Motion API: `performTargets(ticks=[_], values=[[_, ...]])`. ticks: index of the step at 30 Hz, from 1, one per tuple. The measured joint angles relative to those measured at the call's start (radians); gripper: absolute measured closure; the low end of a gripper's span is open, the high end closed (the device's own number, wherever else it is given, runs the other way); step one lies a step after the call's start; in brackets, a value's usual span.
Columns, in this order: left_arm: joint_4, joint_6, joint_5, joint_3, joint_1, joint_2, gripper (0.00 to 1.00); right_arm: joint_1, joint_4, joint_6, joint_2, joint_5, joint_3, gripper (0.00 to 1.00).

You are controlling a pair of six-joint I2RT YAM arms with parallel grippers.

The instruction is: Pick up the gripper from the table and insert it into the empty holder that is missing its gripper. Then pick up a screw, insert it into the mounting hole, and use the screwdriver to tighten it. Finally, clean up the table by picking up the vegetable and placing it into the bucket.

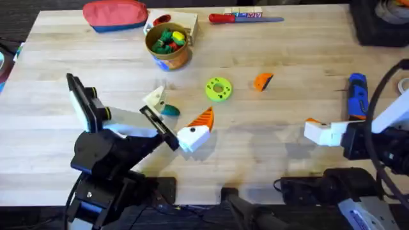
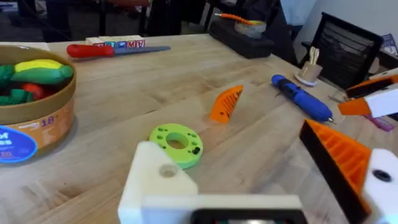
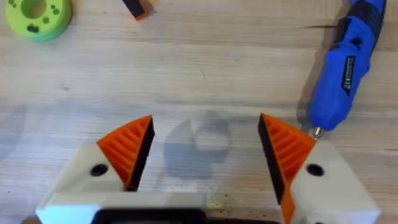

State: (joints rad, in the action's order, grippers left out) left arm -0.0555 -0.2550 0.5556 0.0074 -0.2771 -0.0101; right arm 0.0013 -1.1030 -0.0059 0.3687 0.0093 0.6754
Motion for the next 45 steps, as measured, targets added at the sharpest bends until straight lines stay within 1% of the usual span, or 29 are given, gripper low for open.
performTargets(ticks=[1, 3, 7, 9, 15, 18, 22, 25, 28, 29, 32, 35, 40, 45], values=[[0.0, 0.0, 0.0, 0.0, 0.0, 0.0, 0.014, 0.0, 0.014, -0.002, 0.0, 0.0, 0.0, 0.01], [0.0, 0.0, 0.0, 0.0, 0.0, 0.0, 0.014, 0.0, 0.094, -0.004, 0.0, -0.007, 0.0, 0.01], [0.0, 0.0, 0.0, 0.0, 0.0, 0.0, 0.014, 0.0, 0.275, -0.001, 0.0, -0.072, 0.0, 0.01], [0.0, 0.0, 0.0, 0.0, 0.0, 0.0, 0.013, 0.0, 0.335, -0.001, 0.0, -0.092, 0.0, 0.01], [0.0, 0.0, 0.0, 0.0, 0.0, 0.0, 0.014, 0.0, 0.347, 0.019, 0.0, -0.146, 0.001, 0.01], [0.0, 0.0, 0.0, 0.0, 0.0, 0.0, 0.014, 0.0, 0.384, 0.043, 0.005, -0.181, 0.001, 0.011], [0.0, 0.0, 0.002, 0.0, 0.0, 0.0, 0.014, 0.0, 0.401, 0.055, 0.064, -0.218, 0.002, 0.01], [0.0, 0.0, 0.014, 0.0, 0.0, 0.0, 0.014, 0.003, 0.399, 0.055, 0.159, -0.253, 0.011, 0.01], [0.0, 0.0, 0.038, 0.0, 0.0, 0.0, 0.014, 0.026, 0.388, 0.045, 0.292, -0.27, 0.055, 0.008], [-0.001, 0.0, 0.077, 0.0, 0.0, 0.0, 0.015, 0.071, 0.34, -0.001, 0.444, -0.267, 0.147, 0.01], [-0.004, 0.001, 0.124, 0.0, 0.0, 0.0, 0.015, 0.121, 0.27, -0.048, 0.595, -0.233, 0.252, 0.01], [-0.007, 0.002, 0.17, 0.0, 0.0, 0.0, 0.015, 0.16, 0.242, -0.08, 0.744, -0.171, 0.338, 0.01], [-0.013, 0.035, 0.245, 0.0, 0.0, 0.0, 0.014, 0.196, 0.288, -0.106, 0.934, -0.103, 0.4, 0.01], [-0.015, 0.053, 0.278, 0.0, 0.0, 0.0, 0.014, 0.216, 0.334, -0.115, 1.021, -0.081, 0.403, 0.01]])
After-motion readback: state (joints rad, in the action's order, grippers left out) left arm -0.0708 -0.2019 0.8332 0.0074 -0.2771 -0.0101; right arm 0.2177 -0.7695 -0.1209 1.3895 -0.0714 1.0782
